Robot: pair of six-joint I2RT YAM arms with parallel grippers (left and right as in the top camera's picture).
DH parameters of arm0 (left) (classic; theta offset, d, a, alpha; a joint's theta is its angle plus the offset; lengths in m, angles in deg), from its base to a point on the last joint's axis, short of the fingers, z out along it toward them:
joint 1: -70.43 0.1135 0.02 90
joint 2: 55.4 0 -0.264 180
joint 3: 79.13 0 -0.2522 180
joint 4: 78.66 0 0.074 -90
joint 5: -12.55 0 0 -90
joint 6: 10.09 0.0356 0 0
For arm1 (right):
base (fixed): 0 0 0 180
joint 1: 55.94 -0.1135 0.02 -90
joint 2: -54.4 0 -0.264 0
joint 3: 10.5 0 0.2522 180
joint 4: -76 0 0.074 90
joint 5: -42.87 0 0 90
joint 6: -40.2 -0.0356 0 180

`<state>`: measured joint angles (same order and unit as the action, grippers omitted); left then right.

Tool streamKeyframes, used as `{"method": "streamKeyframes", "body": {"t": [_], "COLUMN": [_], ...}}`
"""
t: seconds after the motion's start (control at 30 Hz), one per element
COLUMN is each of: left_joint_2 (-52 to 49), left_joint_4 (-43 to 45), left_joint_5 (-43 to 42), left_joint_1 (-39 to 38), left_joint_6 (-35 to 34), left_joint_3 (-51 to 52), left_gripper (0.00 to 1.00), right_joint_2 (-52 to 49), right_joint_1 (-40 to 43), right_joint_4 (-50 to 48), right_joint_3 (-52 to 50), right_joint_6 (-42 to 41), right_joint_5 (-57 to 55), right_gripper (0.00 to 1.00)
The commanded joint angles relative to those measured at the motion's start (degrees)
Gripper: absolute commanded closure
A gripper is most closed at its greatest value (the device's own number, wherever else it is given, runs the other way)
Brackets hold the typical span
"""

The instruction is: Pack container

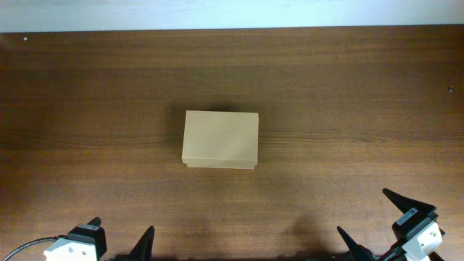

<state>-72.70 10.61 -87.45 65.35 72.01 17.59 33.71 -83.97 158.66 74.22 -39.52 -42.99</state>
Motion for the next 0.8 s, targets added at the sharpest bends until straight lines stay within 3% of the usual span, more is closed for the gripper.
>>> {"method": "streamKeyframes", "body": {"t": [0.0,0.1,0.27,0.5,0.77], "left_joint_2": [0.24,0.24,0.24,0.79,9.20], "left_joint_4": [-0.92,-3.48,-2.71,9.46,23.71], "left_joint_5": [0.42,4.31,2.32,8.76,11.54], "left_joint_1": [-0.13,-0.13,-0.13,-0.02,1.62], "left_joint_6": [1.14,1.77,1.36,1.38,2.51], "left_joint_3": [0.26,0.26,0.28,6.19,25.51], "left_gripper": [0.00,0.00,0.01,0.00,0.00], "right_joint_2": [-0.20,-0.20,-0.20,-0.20,-0.20], "right_joint_1": [0.31,0.31,0.31,0.31,0.31], "right_joint_4": [-0.11,-0.13,-0.11,-0.11,-0.11], "right_joint_3": [-0.42,-0.42,-0.42,-0.42,-0.42], "right_joint_6": [-0.22,-0.22,-0.22,-0.20,-0.22], "right_joint_5": [0.33,0.33,0.33,0.33,0.33], "right_gripper": [0.01,0.01,0.01,0.01,0.01]}}
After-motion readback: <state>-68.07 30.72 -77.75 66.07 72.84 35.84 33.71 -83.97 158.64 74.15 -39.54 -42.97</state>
